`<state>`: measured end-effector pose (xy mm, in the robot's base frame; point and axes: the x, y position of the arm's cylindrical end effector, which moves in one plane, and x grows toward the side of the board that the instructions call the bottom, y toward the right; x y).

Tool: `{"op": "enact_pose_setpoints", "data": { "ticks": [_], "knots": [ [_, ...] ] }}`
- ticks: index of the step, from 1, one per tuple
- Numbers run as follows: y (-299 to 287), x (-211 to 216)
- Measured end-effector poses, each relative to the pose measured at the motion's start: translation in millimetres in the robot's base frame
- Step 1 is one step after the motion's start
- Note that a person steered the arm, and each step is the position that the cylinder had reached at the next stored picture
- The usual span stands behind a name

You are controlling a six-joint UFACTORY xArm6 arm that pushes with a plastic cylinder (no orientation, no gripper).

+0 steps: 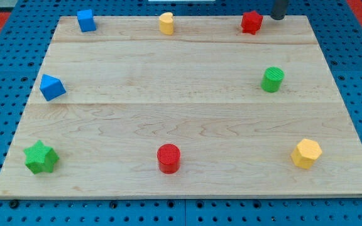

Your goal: Combine the red blocks towards the center

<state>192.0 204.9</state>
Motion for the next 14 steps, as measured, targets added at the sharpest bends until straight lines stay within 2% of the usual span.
{"op": "enact_pose_setpoints", "data": {
  "ticks": [2, 3, 5, 6, 7, 8, 9, 10, 11, 12, 13, 14],
  "knots": [
    [-112.4, 36.0],
    [-124.3, 70.8],
    [-179.9, 199.8],
    [-181.4, 264.8],
    [-161.5, 362.7],
    [-221.6, 411.7],
    [-253.3, 383.1],
    [-234.5, 342.9],
    [-229.9, 345.9],
    [-195.9, 367.2],
    [-195.0, 336.2],
    [-201.9, 331.7]
  ]
}}
